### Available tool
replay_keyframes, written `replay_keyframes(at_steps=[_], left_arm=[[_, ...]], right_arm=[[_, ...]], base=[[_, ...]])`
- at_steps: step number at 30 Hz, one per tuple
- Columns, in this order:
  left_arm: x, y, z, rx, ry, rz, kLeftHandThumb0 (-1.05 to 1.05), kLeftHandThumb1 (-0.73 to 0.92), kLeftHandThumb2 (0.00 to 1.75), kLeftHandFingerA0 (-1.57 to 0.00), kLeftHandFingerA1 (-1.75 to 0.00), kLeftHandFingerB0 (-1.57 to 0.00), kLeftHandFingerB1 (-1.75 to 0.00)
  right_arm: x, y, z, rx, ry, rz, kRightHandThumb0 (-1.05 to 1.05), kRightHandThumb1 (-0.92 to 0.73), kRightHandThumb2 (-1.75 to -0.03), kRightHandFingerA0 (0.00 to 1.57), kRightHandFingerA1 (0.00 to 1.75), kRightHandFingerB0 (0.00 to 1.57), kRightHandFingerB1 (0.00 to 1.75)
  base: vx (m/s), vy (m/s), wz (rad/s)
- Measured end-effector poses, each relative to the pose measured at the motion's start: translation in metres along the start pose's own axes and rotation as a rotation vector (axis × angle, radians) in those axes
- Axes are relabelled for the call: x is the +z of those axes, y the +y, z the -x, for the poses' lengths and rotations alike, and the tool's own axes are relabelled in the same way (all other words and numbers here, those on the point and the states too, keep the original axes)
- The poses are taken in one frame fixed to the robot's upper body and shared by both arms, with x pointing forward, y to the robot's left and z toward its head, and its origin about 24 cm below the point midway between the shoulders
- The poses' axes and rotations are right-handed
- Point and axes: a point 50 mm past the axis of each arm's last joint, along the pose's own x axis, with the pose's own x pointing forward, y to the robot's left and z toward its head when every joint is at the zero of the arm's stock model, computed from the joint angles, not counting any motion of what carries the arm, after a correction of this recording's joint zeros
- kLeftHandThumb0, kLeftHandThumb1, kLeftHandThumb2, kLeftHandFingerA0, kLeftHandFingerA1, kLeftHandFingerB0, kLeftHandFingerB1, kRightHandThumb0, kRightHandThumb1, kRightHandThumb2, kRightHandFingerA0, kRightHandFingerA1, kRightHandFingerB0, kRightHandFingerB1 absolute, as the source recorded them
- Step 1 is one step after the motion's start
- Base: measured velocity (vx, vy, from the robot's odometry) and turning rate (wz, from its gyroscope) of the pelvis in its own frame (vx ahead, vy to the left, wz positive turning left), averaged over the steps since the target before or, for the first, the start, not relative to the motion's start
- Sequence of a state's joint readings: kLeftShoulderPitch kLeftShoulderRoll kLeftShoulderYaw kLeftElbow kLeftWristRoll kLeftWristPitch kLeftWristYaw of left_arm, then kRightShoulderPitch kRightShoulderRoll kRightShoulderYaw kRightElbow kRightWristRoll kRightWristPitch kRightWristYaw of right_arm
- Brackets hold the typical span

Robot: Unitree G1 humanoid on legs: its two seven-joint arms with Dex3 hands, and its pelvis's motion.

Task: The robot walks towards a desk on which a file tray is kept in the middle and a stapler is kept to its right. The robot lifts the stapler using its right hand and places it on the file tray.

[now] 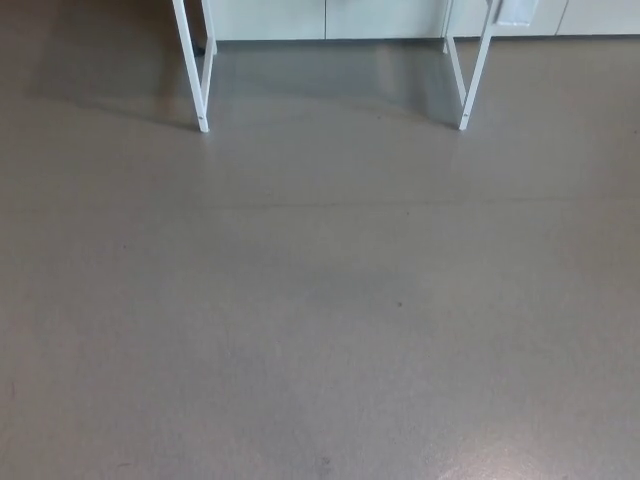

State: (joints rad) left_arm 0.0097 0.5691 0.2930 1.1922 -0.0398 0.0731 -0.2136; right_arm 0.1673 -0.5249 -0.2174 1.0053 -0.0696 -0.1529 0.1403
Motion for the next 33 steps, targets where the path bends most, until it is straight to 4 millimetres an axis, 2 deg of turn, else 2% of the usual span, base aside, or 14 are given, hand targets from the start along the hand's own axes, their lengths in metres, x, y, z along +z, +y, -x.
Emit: replay_keyframes(at_steps=[2,3,5,7,9,14,18,22,23,27,28,30,32,33], left_arm=[[-0.0007,-0.0001,0.0,-0.008,0.003,0.007,-0.99,0.45,1.22,-0.04,-0.77,0.0,-0.65],[-0.0009,-0.0002,0.0,-0.012,0.004,0.01,-1.0,0.48,1.2,-0.07,-0.82,0.0,-0.67],[-0.001,-0.0003,0.0,-0.016,0.005,0.011,-1.0,0.48,1.2,-0.07,-0.82,0.0,-0.67],[-0.001,-0.0001,0.0001,-0.021,0.005,0.011,-1.01,0.51,1.09,0.0,-1.0,0.0,-0.77],[-0.0008,0.0003,0.0002,-0.022,0.005,0.011,-0.98,0.42,1.21,-0.02,-0.75,0.0,-0.63],[-0.0016,0.0007,0.0001,-0.023,0.011,0.019,-0.97,0.4,1.19,-0.04,-0.79,0.0,-0.65],[-0.0023,0.0004,0.0,-0.023,0.015,0.021,-0.96,0.5,1.09,0.0,-0.89,0.0,-0.76],[-0.0008,-0.0005,-0.0005,-0.026,0.014,0.021,-0.96,0.4,1.21,-0.02,-0.76,0.0,-0.63],[-0.0008,-0.0006,-0.0005,-0.026,0.014,0.022,-0.95,0.43,1.24,-0.01,-0.78,-0.06,-0.66],[-0.0003,-0.001,-0.0006,-0.028,0.013,0.016,-0.95,0.44,1.2,-0.2,-0.89,-0.19,-0.82],[0.0001,-0.0016,-0.0007,-0.031,0.013,0.008,-1.02,0.43,1.22,-0.18,-0.85,-0.19,-0.77],[0.0007,-0.002,-0.0008,-0.034,0.011,0.004,-0.89,0.4,1.21,-0.09,-0.79,-0.07,-0.71],[0.0016,-0.0023,-0.0008,-0.036,0.008,-0.003,-0.97,0.41,1.19,-0.21,-0.85,-0.2,-0.79],[0.0017,-0.0025,-0.0008,-0.037,0.009,-0.009,-0.8,0.42,1.25,-0.04,-0.76,0.0,-0.7]], right_arm=[[-0.0008,0.0004,-0.0014,0.004,0.006,-0.01,-0.62,-0.73,-0.61,0.28,0.41,0.0,0.23],[-0.0014,0.0005,-0.0018,0.005,0.007,-0.012,-0.63,-0.55,-0.88,0.08,0.47,0.0,0.19],[-0.0014,0.0001,-0.0014,0.011,0.0,-0.014,-0.63,-0.55,-0.88,0.08,0.47,0.0,0.19],[-0.0003,-0.0009,-0.0013,0.014,-0.01,-0.013,-0.64,-0.58,-0.9,0.25,0.54,0.0,0.16],[0.0005,-0.0015,-0.0014,0.014,-0.015,-0.011,-0.69,-0.56,-0.88,0.15,0.49,0.0,0.13],[0.0016,-0.0029,-0.0008,0.021,-0.029,-0.022,-0.67,-0.5,-0.85,0.02,0.32,0.0,0.14],[0.0036,-0.0041,-0.0003,0.023,-0.042,-0.02,-0.67,-0.48,-0.84,0.04,0.36,0.02,0.15],[0.0061,-0.0053,0.0002,0.023,-0.058,-0.024,-0.68,-0.52,-0.86,0.15,0.49,0.0,0.17],[0.0066,-0.0054,0.0002,0.023,-0.06,-0.024,-0.48,-0.62,-0.61,0.13,0.36,0.04,0.17],[0.0065,-0.006,-0.0009,0.03,-0.053,-0.044,-0.56,-0.42,-0.83,0.03,0.46,0.0,0.27],[0.0058,-0.006,-0.0014,0.032,-0.046,-0.045,-0.59,-0.59,-0.71,0.07,0.37,0.06,0.21],[0.0052,-0.0071,-0.0015,0.033,-0.039,-0.041,-0.56,-0.44,-0.85,0.0,0.38,0.01,0.28],[0.0061,-0.0085,-0.0013,0.034,-0.043,-0.036,-0.54,-0.64,-0.62,0.08,0.3,0.06,0.2],[0.0071,-0.0091,-0.0012,0.038,-0.047,-0.031,-0.55,-0.66,-0.6,0.04,0.29,0.05,0.25]], base=[[0.0,0.0,0.0],[0.0,0.0,0.0],[0.0,0.0,0.0],[0.0,0.0,0.0],[0.0,0.0,0.0],[0.0,0.0,0.0],[0.0,0.0,0.0],[0.0,0.0,0.0],[0.0,0.0,0.0],[0.0,0.0,0.0],[0.0,0.0,0.0],[0.0,0.0,0.0],[0.0,0.0,0.0],[0.0,0.0,0.0]])
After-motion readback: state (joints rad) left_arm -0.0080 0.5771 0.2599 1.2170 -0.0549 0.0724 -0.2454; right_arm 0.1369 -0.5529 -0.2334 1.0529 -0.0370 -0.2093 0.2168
